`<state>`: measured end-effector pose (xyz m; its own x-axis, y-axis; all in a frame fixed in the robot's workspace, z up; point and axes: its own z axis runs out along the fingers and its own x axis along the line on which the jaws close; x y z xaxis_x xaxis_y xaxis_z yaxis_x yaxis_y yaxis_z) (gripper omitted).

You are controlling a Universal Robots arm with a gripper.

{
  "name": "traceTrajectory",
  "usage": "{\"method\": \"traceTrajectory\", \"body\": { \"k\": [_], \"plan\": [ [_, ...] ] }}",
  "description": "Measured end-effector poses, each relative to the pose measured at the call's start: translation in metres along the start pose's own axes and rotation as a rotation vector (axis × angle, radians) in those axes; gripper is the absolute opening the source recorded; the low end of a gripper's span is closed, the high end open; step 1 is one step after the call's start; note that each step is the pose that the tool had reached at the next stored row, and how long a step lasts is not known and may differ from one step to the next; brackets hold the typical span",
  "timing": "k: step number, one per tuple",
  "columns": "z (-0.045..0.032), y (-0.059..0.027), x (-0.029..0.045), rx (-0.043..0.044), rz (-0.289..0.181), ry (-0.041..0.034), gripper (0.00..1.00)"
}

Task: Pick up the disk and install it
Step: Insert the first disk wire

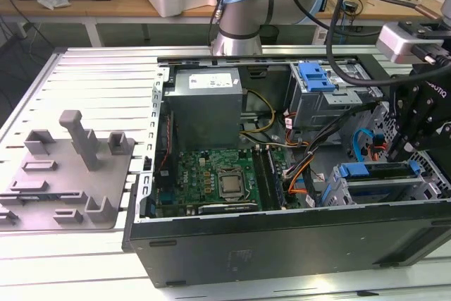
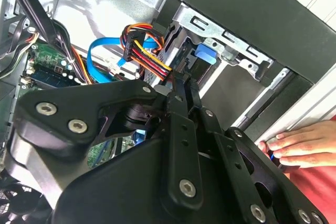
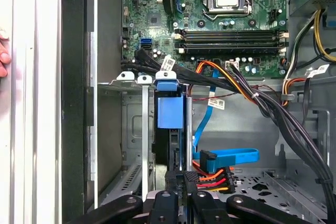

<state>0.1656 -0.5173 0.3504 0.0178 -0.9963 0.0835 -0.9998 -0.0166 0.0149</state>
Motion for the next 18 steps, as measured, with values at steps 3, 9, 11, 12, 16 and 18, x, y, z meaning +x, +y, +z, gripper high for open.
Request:
{"method": "traceTrajectory", "body": {
  "k": [3, 9, 11, 12, 16, 18],
  "plan": [
    [0.0006, 0.0, 0.0, 0.0, 0.0, 0.0, 0.16],
    [0.0018, -0.0012, -0.0001, 0.0001, 0.0, 0.0001, 0.16],
    [0.0021, -0.0013, 0.0, 0.0, 0.0, 0.0, 0.16],
    [0.0023, -0.0013, 0.0, 0.0, 0.0, -0.0001, 0.16],
    [0.0031, -0.0013, 0.001, 0.0, 0.0, 0.0001, 0.16],
    [0.0035, -0.0013, 0.0011, 0.0, 0.0, 0.0001, 0.16]
  ]
}}
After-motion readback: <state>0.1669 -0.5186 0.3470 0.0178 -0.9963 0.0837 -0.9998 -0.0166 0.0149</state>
